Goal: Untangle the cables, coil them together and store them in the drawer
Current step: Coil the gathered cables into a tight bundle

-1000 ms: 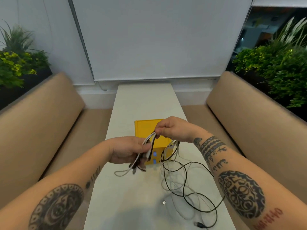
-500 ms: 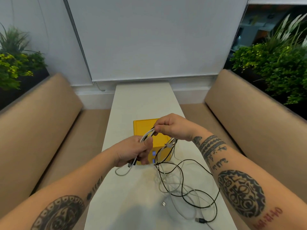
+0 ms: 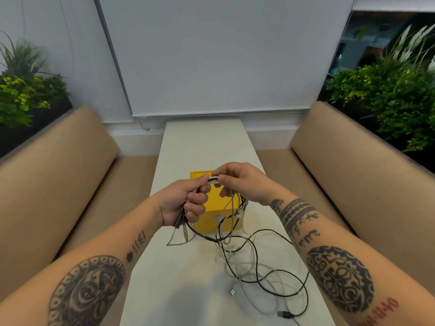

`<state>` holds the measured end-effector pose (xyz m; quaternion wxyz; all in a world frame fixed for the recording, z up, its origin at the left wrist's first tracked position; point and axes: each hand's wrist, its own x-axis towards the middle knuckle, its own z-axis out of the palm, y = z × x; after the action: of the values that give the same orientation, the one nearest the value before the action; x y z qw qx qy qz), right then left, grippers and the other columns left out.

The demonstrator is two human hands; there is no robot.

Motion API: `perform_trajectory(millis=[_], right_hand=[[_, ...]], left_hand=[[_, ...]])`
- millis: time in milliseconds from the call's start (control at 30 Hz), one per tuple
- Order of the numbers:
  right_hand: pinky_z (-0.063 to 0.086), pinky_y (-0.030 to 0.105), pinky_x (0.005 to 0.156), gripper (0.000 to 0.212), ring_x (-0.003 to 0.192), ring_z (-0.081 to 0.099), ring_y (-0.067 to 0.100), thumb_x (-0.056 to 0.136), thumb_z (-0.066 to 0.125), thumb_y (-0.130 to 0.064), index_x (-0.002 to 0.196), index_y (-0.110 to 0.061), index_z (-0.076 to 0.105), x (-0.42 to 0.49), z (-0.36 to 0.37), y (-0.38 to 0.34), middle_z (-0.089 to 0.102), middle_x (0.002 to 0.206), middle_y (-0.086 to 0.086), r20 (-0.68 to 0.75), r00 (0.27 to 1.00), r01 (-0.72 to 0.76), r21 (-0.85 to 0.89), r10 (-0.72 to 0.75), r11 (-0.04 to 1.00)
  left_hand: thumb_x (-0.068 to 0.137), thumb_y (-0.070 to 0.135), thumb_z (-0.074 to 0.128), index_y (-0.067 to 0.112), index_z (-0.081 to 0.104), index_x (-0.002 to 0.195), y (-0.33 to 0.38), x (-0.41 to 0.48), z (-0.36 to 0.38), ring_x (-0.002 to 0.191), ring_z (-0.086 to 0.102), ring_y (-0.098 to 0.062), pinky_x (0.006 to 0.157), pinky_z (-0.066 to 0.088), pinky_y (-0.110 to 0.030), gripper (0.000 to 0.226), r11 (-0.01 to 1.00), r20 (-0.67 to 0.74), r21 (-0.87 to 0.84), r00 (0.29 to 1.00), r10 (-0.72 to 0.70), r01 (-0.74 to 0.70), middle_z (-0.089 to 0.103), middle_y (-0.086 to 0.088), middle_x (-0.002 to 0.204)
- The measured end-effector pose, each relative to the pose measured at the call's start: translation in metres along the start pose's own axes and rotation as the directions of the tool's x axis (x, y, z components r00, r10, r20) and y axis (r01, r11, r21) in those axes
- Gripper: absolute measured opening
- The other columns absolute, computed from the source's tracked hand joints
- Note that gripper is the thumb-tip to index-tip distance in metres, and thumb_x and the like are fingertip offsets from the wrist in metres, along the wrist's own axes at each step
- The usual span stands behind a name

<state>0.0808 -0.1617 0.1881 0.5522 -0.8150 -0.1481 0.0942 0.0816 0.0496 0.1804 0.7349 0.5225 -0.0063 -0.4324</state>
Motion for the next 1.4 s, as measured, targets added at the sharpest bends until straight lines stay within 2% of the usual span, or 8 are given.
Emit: perform_trajectory(millis=[200, 300, 367, 533, 833, 1100, 1300, 1400], right_hand=[[0.056, 0.036, 0.085, 0.023, 0.087, 0.070, 0.015, 0.101, 0.060, -0.028, 0.124, -0.029, 0.063, -0.006, -0.007, 0.017, 0.072, 0.109, 0.000, -0.016, 1.000, -0.024, 0.122, 0.026, 0.992], [0.050, 0.032, 0.092, 0.022, 0.103, 0.061, 0.002, 0.093, 0.069, -0.035, 0.110, -0.044, 0.060, -0.008, 0.002, 0.027, 0.063, 0.114, -0.013, -0.275, 0.955, 0.071, -0.151, -0.111, 0.986], [0.047, 0.025, 0.076, 0.013, 0.080, 0.058, 0.001, 0.091, 0.071, -0.025, 0.089, -0.035, 0.063, -0.010, 0.005, 0.027, 0.064, 0.091, -0.011, -0.400, 0.892, 0.163, -0.149, -0.210, 0.975], [0.048, 0.018, 0.069, 0.005, 0.066, 0.061, 0.002, 0.090, 0.073, -0.032, 0.091, -0.028, 0.076, -0.012, 0.019, 0.020, 0.067, 0.069, -0.022, 0.181, 0.983, 0.031, -0.293, 0.024, 0.956], [0.049, 0.035, 0.074, 0.020, 0.075, 0.056, 0.010, 0.093, 0.066, -0.040, 0.078, -0.028, 0.070, -0.014, 0.049, 0.029, 0.063, 0.080, -0.003, 0.184, 0.980, -0.067, -0.037, 0.073, 0.997], [0.045, 0.030, 0.061, 0.017, 0.067, 0.055, 0.021, 0.095, 0.068, -0.019, 0.078, -0.018, 0.063, -0.009, 0.043, 0.028, 0.060, 0.077, 0.010, 0.165, 0.986, -0.059, 0.146, 0.035, 0.988], [0.057, 0.036, 0.058, 0.017, 0.060, 0.064, 0.020, 0.097, 0.064, -0.012, 0.082, -0.013, 0.056, -0.002, 0.030, 0.027, 0.064, 0.070, -0.007, -0.166, 0.985, -0.011, 0.235, 0.051, 0.972], [0.058, 0.038, 0.059, 0.015, 0.060, 0.066, 0.026, 0.092, 0.071, -0.016, 0.081, -0.016, 0.061, 0.007, 0.030, 0.023, 0.063, 0.069, 0.001, -0.309, 0.946, 0.003, 0.300, 0.094, 0.954]], left_hand=[[0.097, 0.049, 0.046, 0.021, 0.052, 0.070, 0.002, 0.002, -0.006, 0.031, 0.030, -0.003, 0.032, 0.031, -0.015, 0.040, 0.974, 0.107, -0.221, 0.994, -0.023, 0.047, 0.031, 0.010, 0.040], [0.099, 0.049, 0.044, 0.022, 0.051, 0.069, 0.008, 0.007, -0.010, 0.037, 0.020, -0.002, 0.031, 0.035, -0.017, 0.041, 0.936, 0.153, -0.350, 0.988, 0.015, 0.040, 0.034, 0.008, 0.040], [0.099, 0.048, 0.044, 0.022, 0.050, 0.068, 0.011, 0.010, -0.009, 0.039, 0.018, -0.003, 0.030, 0.037, -0.018, 0.041, 0.927, 0.130, -0.373, 0.991, 0.020, 0.031, 0.034, 0.008, 0.039], [0.100, 0.046, 0.049, 0.021, 0.048, 0.069, 0.008, 0.019, 0.002, 0.049, 0.047, -0.014, 0.055, 0.057, -0.029, 0.040, 0.933, -0.078, -0.343, 0.993, 0.087, -0.109, 0.034, 0.009, 0.043], [0.101, 0.042, 0.049, 0.016, 0.063, 0.075, -0.002, 0.028, 0.010, 0.114, 0.068, -0.031, 0.092, 0.053, -0.042, 0.039, 0.965, -0.073, -0.233, 0.992, 0.103, -0.118, 0.076, -0.008, 0.079], [0.102, 0.039, 0.043, 0.003, 0.068, 0.114, -0.003, 0.029, 0.008, 0.105, 0.072, -0.029, 0.082, 0.059, -0.041, 0.045, 0.978, -0.143, -0.152, 0.983, 0.118, -0.140, 0.070, -0.017, 0.123], [0.101, 0.042, 0.049, 0.001, 0.058, 0.135, -0.004, 0.026, -0.002, 0.114, 0.065, -0.036, 0.102, 0.041, -0.071, 0.054, 0.986, -0.219, -0.073, 0.967, 0.132, -0.151, 0.067, -0.017, 0.124], [0.103, 0.040, 0.046, 0.003, 0.061, 0.130, -0.004, 0.024, 0.004, 0.105, 0.069, -0.042, 0.087, 0.057, -0.061, 0.048, 0.993, -0.184, 0.033, 0.976, 0.117, -0.113, 0.068, -0.021, 0.122]])
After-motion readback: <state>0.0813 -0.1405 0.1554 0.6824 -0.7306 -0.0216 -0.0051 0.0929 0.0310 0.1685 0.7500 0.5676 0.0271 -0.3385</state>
